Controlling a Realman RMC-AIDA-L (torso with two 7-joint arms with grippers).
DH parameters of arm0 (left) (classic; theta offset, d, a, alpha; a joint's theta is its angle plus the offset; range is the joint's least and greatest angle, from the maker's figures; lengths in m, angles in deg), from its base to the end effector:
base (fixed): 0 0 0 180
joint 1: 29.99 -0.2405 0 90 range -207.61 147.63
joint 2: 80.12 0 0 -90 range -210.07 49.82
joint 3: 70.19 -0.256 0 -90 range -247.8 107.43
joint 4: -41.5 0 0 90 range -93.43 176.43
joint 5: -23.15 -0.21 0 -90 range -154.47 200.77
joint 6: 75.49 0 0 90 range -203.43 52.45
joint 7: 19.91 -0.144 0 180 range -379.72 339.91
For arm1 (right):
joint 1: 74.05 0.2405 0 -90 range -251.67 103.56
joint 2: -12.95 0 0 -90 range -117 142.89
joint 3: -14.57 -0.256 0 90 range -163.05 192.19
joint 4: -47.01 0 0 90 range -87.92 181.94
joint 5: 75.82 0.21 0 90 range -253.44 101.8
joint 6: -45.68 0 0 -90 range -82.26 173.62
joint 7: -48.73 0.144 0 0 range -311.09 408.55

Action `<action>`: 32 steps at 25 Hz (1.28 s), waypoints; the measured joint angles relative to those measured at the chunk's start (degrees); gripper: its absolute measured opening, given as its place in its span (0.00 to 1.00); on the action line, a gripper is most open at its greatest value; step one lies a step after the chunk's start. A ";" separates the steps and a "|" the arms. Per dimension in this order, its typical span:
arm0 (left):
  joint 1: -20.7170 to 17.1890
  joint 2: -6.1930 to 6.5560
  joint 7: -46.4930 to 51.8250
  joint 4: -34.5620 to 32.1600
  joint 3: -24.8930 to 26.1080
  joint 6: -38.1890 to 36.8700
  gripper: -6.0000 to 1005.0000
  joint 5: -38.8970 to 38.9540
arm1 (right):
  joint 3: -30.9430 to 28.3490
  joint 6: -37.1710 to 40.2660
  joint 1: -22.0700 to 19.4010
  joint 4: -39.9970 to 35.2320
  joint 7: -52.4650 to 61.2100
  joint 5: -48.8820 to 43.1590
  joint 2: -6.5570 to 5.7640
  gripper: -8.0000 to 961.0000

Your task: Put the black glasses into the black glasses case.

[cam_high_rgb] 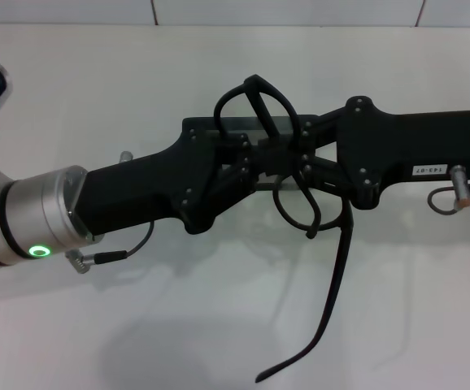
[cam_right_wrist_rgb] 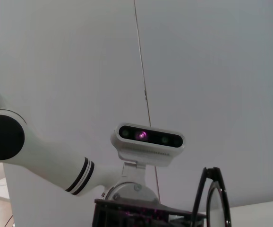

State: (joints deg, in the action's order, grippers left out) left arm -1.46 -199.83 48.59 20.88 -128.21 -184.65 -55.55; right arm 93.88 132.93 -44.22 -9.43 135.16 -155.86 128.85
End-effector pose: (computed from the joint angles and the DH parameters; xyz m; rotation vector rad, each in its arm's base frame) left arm -0.2070 0.2724 -0.0176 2.6307 0.4856 1.6031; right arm 0.1299 0.3251 -0.0074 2.9699 -0.1064 -1.0023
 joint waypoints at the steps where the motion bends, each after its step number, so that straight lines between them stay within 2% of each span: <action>1: 0.00 0.00 0.00 0.00 -0.08 -0.06 0.05 0.00 | -0.09 0.03 -0.12 0.02 -0.10 0.01 0.01 0.12; 5: -0.39 0.19 -0.35 -0.37 -0.36 -2.46 0.05 -0.44 | -1.02 0.01 -0.91 0.08 -0.71 0.72 -0.08 0.12; 9: -1.20 0.93 -1.93 -0.49 -0.42 -4.56 0.05 -0.56 | -5.21 2.03 -2.17 0.09 -0.91 1.24 -0.03 0.12; 13: -1.71 1.32 -2.60 -0.43 -0.41 -4.55 0.05 -2.45 | -11.64 9.48 -3.56 0.16 -2.59 8.34 -0.16 0.12; 17: 0.76 0.32 -3.83 -0.43 -1.05 -4.61 0.05 -8.51 | -13.31 12.43 -3.93 2.57 -7.49 19.07 0.04 0.12; 21: 4.30 -0.35 -6.06 1.03 -6.43 -4.68 0.05 -8.11 | -9.77 11.60 -0.35 10.71 -15.88 27.82 0.27 0.12; 25: 4.91 -0.66 -9.35 3.15 -10.67 -4.78 0.05 0.44 | -4.83 8.79 4.96 20.82 -22.29 29.06 0.28 0.12; 26: 4.91 -0.66 -9.35 3.15 -10.67 -4.78 0.05 0.44 | -2.39 6.80 6.56 24.04 -24.92 29.15 0.29 0.12; 27: 4.26 -0.64 -10.26 3.66 -12.64 -4.88 0.05 6.03 | -0.51 5.36 7.15 25.56 -26.67 29.45 0.29 0.12; 32: 2.47 -0.41 -10.37 3.63 -13.00 -5.36 0.05 11.14 | 9.21 -1.60 7.50 26.68 -30.19 32.06 0.29 0.12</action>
State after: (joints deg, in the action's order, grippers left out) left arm 1.00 -200.24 38.21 24.50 -141.21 -190.00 -44.41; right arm 103.09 131.34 -36.72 17.25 104.98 -123.80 129.14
